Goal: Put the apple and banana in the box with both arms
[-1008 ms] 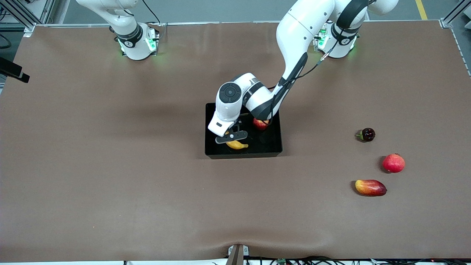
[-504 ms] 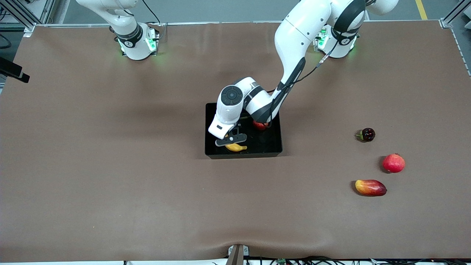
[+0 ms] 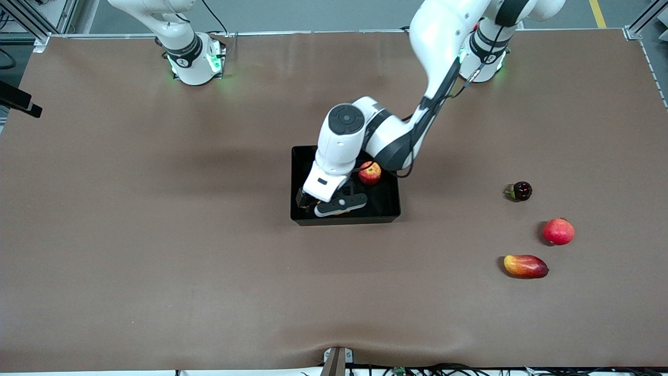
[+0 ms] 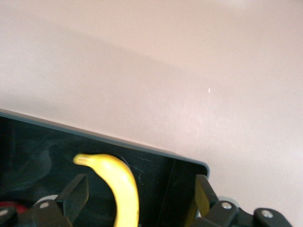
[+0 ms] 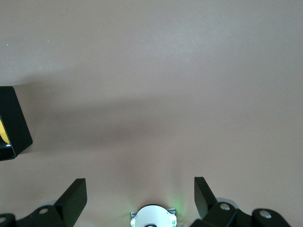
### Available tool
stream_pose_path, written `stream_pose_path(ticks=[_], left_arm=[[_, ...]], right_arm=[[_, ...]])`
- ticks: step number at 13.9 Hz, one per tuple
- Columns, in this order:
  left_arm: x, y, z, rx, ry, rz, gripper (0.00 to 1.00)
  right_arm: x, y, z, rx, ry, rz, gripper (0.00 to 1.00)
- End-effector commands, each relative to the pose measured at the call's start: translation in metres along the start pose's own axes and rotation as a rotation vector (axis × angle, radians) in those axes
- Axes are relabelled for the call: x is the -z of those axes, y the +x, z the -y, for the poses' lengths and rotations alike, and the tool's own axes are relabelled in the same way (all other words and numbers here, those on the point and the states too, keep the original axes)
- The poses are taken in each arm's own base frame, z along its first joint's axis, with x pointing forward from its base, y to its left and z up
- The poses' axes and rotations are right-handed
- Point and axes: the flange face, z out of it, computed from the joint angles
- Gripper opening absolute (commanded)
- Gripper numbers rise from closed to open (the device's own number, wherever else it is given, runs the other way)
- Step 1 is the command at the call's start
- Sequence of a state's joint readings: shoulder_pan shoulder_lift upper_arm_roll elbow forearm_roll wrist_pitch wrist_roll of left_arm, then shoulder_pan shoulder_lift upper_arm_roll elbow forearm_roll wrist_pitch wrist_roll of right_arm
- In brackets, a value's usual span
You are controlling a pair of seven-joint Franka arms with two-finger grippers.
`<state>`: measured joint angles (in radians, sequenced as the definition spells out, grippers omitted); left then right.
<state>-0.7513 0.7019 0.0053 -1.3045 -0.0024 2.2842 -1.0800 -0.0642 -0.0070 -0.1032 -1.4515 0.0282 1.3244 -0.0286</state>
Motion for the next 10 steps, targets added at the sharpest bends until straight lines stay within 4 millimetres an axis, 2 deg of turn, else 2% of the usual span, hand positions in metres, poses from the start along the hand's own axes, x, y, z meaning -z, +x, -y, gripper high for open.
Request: stream_pose_path(ticks=[1,4,7,8,10], left_arm=[[0.059,0.039,0.023,0.044,0.012,-0.019,1.00],[0.113,0.077,0.054,0.090,0.056,-0.014,1.00],[0.180,0.122,0.107,0.094,0.122,-0.003,1.00],[0.199,0.131,0.127,0.052,0.155,0.021,1.00],[0.235,0.139,0.150,0.003,0.183,0.041,1.00]], right_arm=[[0.002,0.001,-0.003,0.009,0.021,0.001,1.00],[0.002,0.001,-0.003,0.009,0.021,0.001,1.00],[0.002,0.001,-0.003,0.009,0.021,0.001,1.00],[0.002,0.001,-0.003,0.009,0.021,0.001,1.00],[0.002,0.001,-0.003,0.009,0.021,0.001,1.00]])
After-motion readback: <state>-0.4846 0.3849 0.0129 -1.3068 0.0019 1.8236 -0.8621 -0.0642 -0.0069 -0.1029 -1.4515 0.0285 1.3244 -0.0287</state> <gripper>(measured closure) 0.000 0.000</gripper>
